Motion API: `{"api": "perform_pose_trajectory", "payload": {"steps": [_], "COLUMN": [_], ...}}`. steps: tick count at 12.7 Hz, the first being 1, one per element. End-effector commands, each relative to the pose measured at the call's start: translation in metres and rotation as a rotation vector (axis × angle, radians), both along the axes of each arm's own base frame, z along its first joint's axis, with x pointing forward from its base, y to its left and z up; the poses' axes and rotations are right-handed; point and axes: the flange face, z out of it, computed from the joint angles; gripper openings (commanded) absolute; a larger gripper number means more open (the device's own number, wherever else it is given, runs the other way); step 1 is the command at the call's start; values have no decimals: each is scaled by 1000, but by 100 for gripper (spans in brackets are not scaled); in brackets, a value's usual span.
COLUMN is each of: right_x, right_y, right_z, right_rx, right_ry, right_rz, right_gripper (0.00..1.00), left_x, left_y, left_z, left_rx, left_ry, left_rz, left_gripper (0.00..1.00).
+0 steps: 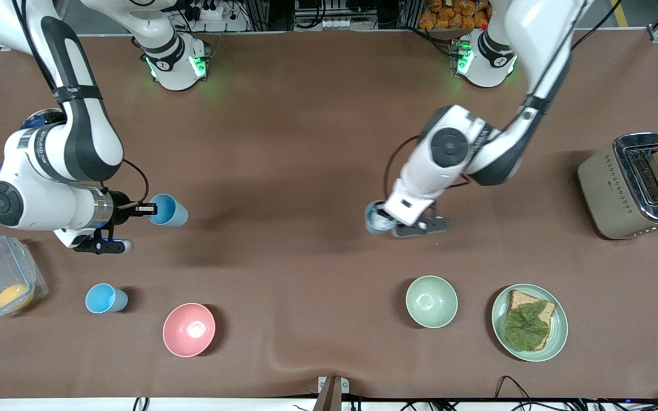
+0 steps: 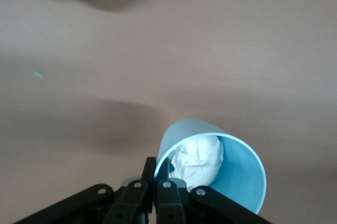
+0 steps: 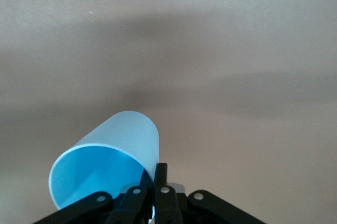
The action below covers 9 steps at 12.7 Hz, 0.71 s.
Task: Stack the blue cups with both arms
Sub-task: 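Carry the tissue cup with the left gripper toward the right gripper's cup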
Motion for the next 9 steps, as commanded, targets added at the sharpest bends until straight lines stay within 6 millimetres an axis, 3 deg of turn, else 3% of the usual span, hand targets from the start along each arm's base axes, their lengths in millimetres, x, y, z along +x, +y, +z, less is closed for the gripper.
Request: {"api": "perform_pose_trajectory", "payload": {"steps": [1,4,6,9], "right_x": [0,-5,-7,-10], "right_y": [4,43,62,81], "right_z": [7,11,10,8], "right_rx": [17,-12,-14,42], "right_ry": [14,35,48,82], "right_rz": [-52,-129,-180,-241], "right_gripper": [0,0,0,0], "left_x": [-9,-28,-52,-64], "left_y": [-60,-100,-124,-134], "left_z": [-24,-33,-55,-72], "left_rx": [-22,-5,43,87], "left_ry": [51,39,39,23], "left_rz": [70,83,88,104], "left_gripper": [0,0,0,0]}}
